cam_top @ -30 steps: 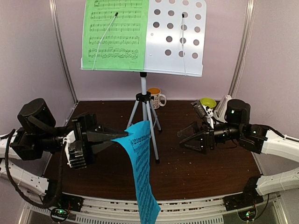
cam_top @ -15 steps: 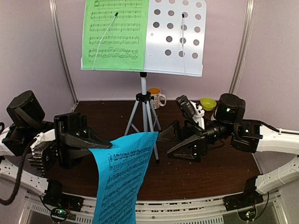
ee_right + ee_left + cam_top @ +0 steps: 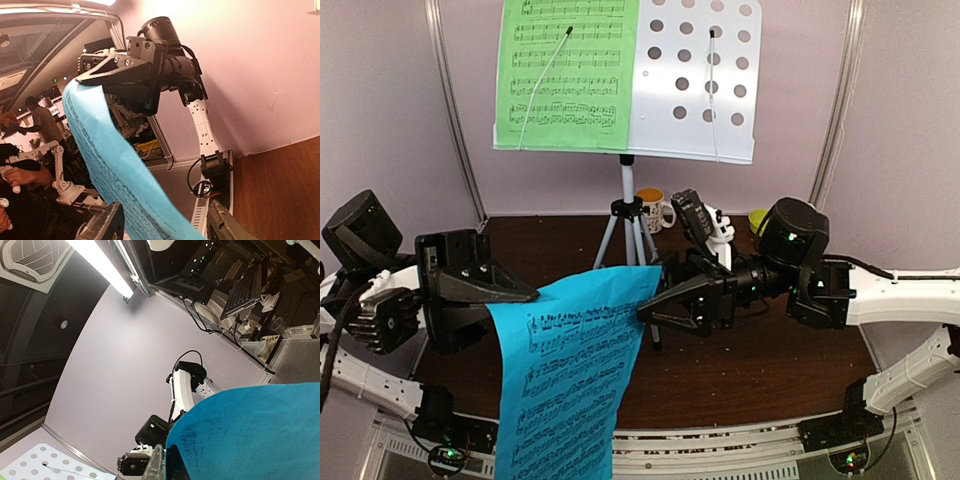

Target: Set up the instrument practice props

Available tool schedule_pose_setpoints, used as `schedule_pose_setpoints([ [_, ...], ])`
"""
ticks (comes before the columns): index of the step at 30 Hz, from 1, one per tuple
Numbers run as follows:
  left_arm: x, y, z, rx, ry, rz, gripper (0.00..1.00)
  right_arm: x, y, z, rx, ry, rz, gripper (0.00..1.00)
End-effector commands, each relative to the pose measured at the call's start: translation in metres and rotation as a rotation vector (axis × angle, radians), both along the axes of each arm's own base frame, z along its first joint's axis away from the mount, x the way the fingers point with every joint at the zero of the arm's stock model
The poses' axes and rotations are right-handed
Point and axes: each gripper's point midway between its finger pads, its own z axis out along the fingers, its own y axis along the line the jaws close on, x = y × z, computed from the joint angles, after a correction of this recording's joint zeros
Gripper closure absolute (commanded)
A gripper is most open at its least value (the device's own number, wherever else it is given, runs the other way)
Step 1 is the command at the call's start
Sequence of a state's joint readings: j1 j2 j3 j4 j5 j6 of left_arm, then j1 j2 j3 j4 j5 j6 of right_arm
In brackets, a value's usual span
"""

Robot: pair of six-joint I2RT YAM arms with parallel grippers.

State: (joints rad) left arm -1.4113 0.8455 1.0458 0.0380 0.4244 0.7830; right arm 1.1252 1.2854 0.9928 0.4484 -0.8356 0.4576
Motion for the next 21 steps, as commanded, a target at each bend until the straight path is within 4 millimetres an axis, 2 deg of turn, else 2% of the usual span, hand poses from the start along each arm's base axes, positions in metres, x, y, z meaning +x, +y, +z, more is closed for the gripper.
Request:
schedule_pose_setpoints([
  [1, 0.005, 0.010, 0.016, -0.086, 0.021, 0.039, 1.00, -0.007, -0.005, 0.035, 0.102, 0.011, 0.012, 0.53],
  [3, 0.007, 0.011, 0.015, -0.095, 0.034, 0.047, 1.00, -0.003, -0.005, 0.029, 0.073, 0.003, -0.022, 0.65],
  [6, 0.011, 0.011, 0.012, -0.093, 0.045, 0.067, 1.00, -0.001, -0.008, 0.020, 0.038, 0.001, -0.045, 0.77],
  [10, 0.016, 0.009, 0.005, -0.077, 0.043, 0.103, 1.00, 0.001, -0.013, 0.018, 0.025, 0.008, -0.072, 1.00],
  [14, 0.024, 0.006, -0.001, -0.058, 0.038, 0.146, 1.00, 0.009, -0.018, 0.015, -0.010, 0.006, -0.120, 1.00],
  [16, 0.029, 0.006, -0.003, -0.054, 0.044, 0.175, 0.97, 0.020, -0.022, 0.008, -0.050, 0.020, -0.176, 1.00],
  [18, 0.034, 0.006, -0.006, -0.048, 0.054, 0.205, 0.88, 0.033, -0.028, 0.001, -0.083, 0.037, -0.247, 1.00],
  [21, 0.048, 0.005, -0.015, -0.041, 0.085, 0.283, 0.66, 0.045, -0.039, -0.005, -0.107, 0.050, -0.310, 1.00],
])
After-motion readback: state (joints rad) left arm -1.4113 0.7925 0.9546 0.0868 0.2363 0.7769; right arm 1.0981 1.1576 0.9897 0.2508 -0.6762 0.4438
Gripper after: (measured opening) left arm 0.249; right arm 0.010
